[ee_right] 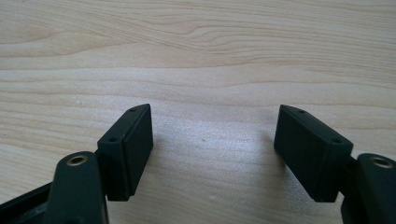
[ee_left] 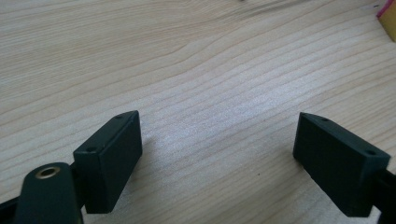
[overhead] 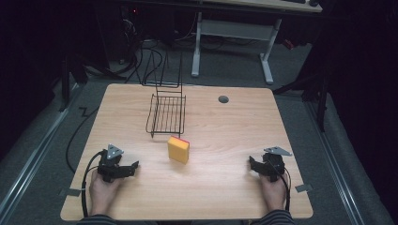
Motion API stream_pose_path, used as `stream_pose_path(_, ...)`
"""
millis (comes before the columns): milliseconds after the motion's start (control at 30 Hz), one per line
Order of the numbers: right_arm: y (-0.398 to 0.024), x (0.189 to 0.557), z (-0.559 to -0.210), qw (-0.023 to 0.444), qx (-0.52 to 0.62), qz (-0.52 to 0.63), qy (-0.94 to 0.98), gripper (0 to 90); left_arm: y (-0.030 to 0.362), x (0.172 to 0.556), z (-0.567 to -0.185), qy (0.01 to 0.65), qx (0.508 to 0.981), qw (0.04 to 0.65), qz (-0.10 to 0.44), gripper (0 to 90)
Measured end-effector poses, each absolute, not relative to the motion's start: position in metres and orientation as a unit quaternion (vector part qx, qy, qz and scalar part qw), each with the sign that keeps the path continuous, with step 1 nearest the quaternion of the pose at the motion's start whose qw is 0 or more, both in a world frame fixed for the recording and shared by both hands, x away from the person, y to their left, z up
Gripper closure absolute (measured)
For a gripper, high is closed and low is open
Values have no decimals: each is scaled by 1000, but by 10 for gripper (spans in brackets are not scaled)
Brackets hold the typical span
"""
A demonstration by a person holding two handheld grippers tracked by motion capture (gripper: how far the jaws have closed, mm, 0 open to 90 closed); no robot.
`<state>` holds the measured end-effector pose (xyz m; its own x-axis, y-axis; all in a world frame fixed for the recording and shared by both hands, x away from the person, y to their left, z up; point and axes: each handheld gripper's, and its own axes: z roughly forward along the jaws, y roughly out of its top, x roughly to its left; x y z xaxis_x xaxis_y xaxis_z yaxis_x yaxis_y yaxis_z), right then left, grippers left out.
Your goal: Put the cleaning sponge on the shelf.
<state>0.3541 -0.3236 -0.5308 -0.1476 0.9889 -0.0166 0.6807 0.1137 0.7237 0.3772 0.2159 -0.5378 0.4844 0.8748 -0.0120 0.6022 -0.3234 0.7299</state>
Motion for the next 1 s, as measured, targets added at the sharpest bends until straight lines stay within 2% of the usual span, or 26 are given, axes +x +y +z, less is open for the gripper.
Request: stream_pose_path(1000,-323,353,-531,262,594,293,701,280,215,374,-538,481,781,345,201,166)
